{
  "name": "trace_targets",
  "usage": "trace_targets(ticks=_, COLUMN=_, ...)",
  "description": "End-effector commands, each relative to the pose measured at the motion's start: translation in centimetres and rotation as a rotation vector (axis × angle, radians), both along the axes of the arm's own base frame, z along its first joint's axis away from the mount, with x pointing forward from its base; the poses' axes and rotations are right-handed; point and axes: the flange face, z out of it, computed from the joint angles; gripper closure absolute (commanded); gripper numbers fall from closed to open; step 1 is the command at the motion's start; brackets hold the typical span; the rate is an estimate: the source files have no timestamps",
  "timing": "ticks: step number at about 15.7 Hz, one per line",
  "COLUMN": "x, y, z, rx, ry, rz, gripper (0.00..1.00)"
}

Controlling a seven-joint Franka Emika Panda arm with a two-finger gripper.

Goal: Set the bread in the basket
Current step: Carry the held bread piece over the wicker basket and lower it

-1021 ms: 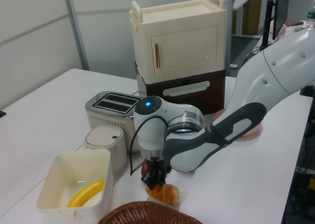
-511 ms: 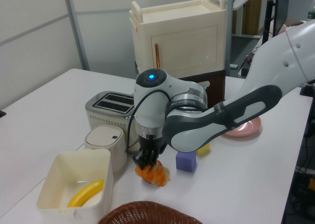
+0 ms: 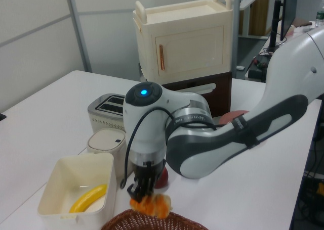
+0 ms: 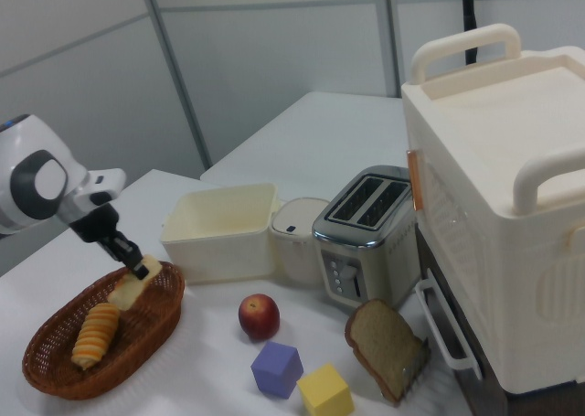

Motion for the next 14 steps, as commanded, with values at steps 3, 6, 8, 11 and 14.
trace_targets(ticks=3, x=-0.7, y=1.0, z=-0.2, rx=-0.018, ry=0.012, rz=0.021, gripper=0.60)
trace_targets(ticks=6, x=-0.7, y=0.8, z=-0.3, rx=-0.024, ry=0.014, rz=0.024, gripper=0.00)
trace_targets(ticks=8, x=-0.6, y=0.8, z=-0.3, rx=-0.023, ry=0.013, rz=0.023, gripper=0.00)
trace_targets(ticks=11, x=-0.2, y=-0.3, z=0.4, rx=-0.021, ry=0.005, rz=-0.002, gripper=0.00)
trace_targets(ticks=14, x=1.2, y=-5.5, z=3.9, rx=-0.021, ry=-0.021, rz=-0.107, gripper=0.00)
